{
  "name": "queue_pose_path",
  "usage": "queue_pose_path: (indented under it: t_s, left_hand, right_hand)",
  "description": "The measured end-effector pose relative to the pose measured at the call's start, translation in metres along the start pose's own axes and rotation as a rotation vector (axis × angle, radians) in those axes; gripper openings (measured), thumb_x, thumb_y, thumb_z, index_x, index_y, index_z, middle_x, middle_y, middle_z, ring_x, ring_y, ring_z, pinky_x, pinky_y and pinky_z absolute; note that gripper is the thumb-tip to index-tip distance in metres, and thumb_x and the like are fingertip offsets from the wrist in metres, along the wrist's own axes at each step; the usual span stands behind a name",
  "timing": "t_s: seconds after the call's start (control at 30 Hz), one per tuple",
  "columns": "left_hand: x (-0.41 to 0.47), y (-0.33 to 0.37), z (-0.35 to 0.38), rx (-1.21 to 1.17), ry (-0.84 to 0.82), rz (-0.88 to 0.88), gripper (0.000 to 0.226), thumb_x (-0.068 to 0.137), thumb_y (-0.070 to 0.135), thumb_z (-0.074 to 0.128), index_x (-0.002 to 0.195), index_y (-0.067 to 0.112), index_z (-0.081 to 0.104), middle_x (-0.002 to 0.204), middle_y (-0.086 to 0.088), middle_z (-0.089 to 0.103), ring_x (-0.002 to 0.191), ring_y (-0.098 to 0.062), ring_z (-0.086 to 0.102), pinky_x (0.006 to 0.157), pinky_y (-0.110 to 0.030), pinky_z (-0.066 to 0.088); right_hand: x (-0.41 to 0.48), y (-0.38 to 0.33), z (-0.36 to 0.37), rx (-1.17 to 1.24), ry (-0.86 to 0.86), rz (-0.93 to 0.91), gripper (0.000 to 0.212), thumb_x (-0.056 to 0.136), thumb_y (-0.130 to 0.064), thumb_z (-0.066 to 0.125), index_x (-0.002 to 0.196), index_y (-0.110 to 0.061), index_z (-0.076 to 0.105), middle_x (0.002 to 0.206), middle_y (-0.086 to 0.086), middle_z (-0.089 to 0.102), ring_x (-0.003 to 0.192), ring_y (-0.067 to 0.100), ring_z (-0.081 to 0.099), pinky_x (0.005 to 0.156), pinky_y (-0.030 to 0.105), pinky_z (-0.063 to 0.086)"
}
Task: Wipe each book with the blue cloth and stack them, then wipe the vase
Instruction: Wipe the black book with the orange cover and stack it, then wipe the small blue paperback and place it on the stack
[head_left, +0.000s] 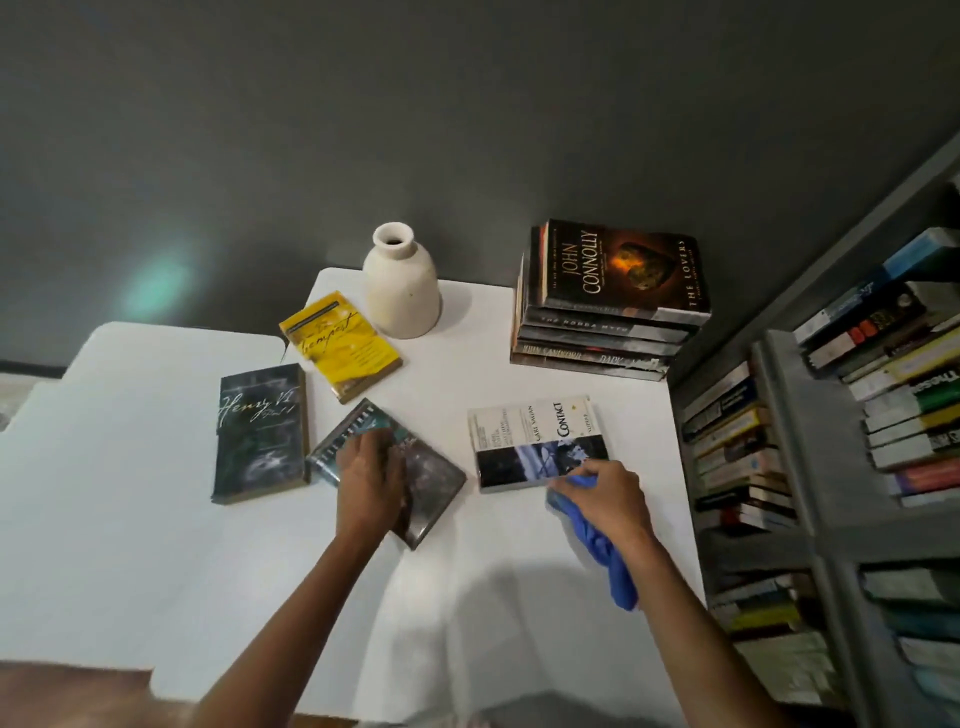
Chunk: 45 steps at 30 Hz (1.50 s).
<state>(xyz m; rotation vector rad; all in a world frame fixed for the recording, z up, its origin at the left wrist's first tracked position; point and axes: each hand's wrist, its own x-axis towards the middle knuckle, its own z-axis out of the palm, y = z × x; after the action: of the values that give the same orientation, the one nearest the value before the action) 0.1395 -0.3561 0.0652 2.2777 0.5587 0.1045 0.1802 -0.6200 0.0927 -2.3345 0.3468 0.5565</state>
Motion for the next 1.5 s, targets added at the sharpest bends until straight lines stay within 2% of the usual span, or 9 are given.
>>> queue_pose_path:
  t_s: [0.13,0.3,0.43,0.57,0.7,0.83,1.13,1.37,1.5]
  left_hand:
    - [0.016,-0.029,-0.031,0.147,-0.010,-0.046,0.029,0.092,-0.003,0.052,0.120,-0.011,0.052,0.121,-0.032,0.049,0.110,-0.045,0.041,0.095,-0.046,0.028]
    - [0.030,-0.044,-0.049,0.279,-0.179,-0.074,0.045,0.101,0.011,0.046,0.138,-0.011,0.036,0.139,-0.031,0.040,0.130,-0.043,0.031,0.111,-0.044,0.017]
    - [0.038,-0.045,-0.057,0.351,-0.268,-0.021,0.032,0.105,0.018,0.035,0.122,-0.005,0.051,0.124,-0.025,0.057,0.117,-0.033,0.049,0.107,-0.036,0.018]
    - [0.044,-0.045,-0.066,0.340,-0.309,-0.023,0.031,0.104,0.020,0.039,0.117,-0.005,0.052,0.118,-0.025,0.059,0.113,-0.034,0.051,0.103,-0.037,0.025]
    - [0.042,-0.034,-0.075,0.176,-0.310,0.012,0.029,0.102,0.018,0.045,0.112,-0.009,0.045,0.114,-0.026,0.050,0.109,-0.036,0.046,0.085,-0.037,0.033]
    - [0.046,-0.028,-0.085,-0.018,-0.403,-0.061,0.037,0.102,0.029,0.045,0.121,0.000,0.033,0.125,-0.017,0.039,0.118,-0.031,0.042,0.097,-0.041,0.038]
    - [0.055,-0.020,-0.100,-0.326,-0.544,-0.274,0.064,0.090,0.061,0.049,0.125,0.007,0.046,0.113,-0.011,0.063,0.091,-0.020,0.066,0.067,-0.028,0.053]
    - [0.047,-0.022,-0.106,-0.609,-0.674,-0.310,0.039,0.100,0.045,0.043,0.114,0.012,0.056,0.103,-0.021,0.070,0.079,-0.030,0.073,0.062,-0.044,0.061]
    - [0.041,-0.020,-0.100,-0.651,-0.569,-0.256,0.028,0.096,0.043,0.051,0.111,0.021,0.060,0.101,-0.010,0.073,0.080,-0.018,0.072,0.069,-0.032,0.055]
  right_hand:
    - [-0.030,-0.015,0.045,-0.020,-0.101,-0.003,0.019,0.080,-0.039,0.072,0.079,-0.021,0.067,0.088,0.001,0.068,0.086,0.021,0.065,0.079,0.029,0.050]
    - [-0.050,-0.034,0.094,-0.014,-0.202,-0.034,0.030,0.080,-0.046,0.071,0.086,-0.016,0.072,0.091,0.002,0.072,0.087,0.020,0.067,0.081,0.029,0.053]
    - [-0.057,-0.049,0.119,0.062,-0.242,-0.032,0.037,0.083,-0.046,0.069,0.090,-0.010,0.072,0.092,0.006,0.073,0.088,0.021,0.067,0.084,0.031,0.052]
    - [-0.056,-0.055,0.128,0.051,-0.243,-0.022,0.033,0.086,-0.041,0.066,0.070,-0.013,0.058,0.079,0.003,0.066,0.081,0.021,0.064,0.078,0.029,0.049]
    - [-0.051,-0.053,0.132,0.037,-0.241,-0.009,0.030,0.087,-0.040,0.065,0.085,-0.010,0.062,0.090,0.004,0.068,0.091,0.021,0.065,0.082,0.029,0.048]
    - [-0.049,-0.049,0.133,0.083,-0.246,-0.001,0.023,0.086,-0.037,0.068,0.087,-0.014,0.063,0.097,0.004,0.069,0.095,0.020,0.064,0.082,0.025,0.046]
    - [-0.046,-0.046,0.127,0.162,-0.280,0.004,0.022,0.083,-0.032,0.072,0.093,-0.013,0.068,0.102,0.006,0.070,0.098,0.018,0.064,0.078,0.017,0.045]
    - [-0.045,-0.050,0.126,0.147,-0.218,-0.012,0.031,0.082,-0.034,0.073,0.102,-0.010,0.072,0.103,0.005,0.071,0.098,0.018,0.065,0.085,0.023,0.046]
    - [-0.046,-0.056,0.118,0.144,-0.174,-0.040,0.026,0.084,-0.031,0.071,0.101,-0.011,0.072,0.102,0.005,0.071,0.098,0.018,0.064,0.084,0.023,0.045]
